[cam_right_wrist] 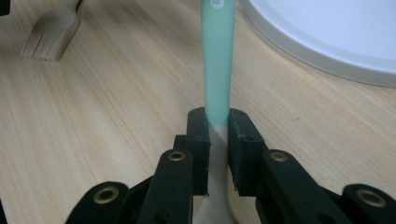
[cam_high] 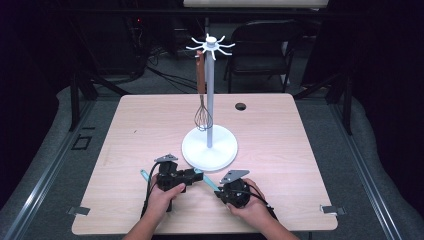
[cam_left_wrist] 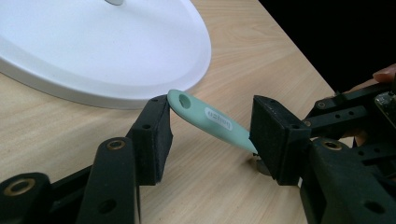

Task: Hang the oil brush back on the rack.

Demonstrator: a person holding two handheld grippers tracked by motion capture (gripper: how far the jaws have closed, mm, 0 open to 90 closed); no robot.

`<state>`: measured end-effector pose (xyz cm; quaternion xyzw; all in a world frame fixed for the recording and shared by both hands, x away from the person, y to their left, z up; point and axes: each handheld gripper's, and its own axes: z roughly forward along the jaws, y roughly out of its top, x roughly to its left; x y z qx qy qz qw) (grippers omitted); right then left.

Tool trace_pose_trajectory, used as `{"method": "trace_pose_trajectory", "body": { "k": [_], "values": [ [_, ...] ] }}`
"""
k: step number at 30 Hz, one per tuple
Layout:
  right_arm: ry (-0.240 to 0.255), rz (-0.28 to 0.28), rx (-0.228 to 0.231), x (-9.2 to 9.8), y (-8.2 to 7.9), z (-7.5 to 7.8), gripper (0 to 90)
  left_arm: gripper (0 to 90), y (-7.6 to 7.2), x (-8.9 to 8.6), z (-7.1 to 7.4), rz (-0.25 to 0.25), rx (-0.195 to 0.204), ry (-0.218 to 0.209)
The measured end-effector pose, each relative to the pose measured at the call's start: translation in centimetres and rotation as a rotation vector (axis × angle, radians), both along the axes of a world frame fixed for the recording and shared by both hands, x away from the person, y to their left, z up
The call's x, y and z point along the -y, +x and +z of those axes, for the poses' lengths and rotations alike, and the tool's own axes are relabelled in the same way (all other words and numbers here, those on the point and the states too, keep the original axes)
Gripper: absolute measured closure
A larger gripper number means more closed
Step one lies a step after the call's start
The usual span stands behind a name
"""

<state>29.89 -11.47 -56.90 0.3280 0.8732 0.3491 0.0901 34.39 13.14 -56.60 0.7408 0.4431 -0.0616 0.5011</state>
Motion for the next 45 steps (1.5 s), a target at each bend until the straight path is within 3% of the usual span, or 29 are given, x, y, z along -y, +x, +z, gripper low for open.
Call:
{"method": "trace_pose_trajectory", "body": {
  "k": [5, 10, 18, 24, 31, 35, 40, 45],
  "values": [
    [0.045, -0.013, 0.021, 0.1, 0.0, 0.4, 80.5, 50.7, -0.2, -0.1, 0.4, 0.015, 0.013, -0.035],
    [0.091, -0.018, 0.045, -0.1, 0.0, 0.9, 80.6, 49.5, -0.6, 0.4, 0.7, 0.014, 0.028, -0.017],
    [0.131, -0.017, 0.072, -0.8, 0.0, 1.2, 80.5, 48.8, -0.9, 0.3, 0.8, 0.035, 0.004, -0.064],
    [0.169, -0.025, 0.066, -1.0, 0.3, 1.4, 80.5, 57.1, -1.3, 0.2, 0.9, 0.022, 0.004, -0.089],
    [0.204, -0.017, 0.076, -1.4, 0.2, 1.9, 80.5, 66.1, -1.8, 0.6, 1.4, 0.004, 0.046, -0.087],
    [0.218, -0.011, 0.079, -1.6, 0.2, 2.0, 80.4, 69.9, -1.8, 0.5, 1.4, 0.009, 0.059, -0.115],
    [0.216, -0.005, 0.083, -1.8, 0.2, 1.9, 80.0, 76.0, -2.0, 0.6, 1.8, -0.004, 0.091, -0.108],
    [0.222, -0.006, 0.096, -1.5, 0.0, 2.2, 73.6, 77.7, -2.0, 0.4, 2.3, -0.006, 0.109, -0.111]
  ]
}}
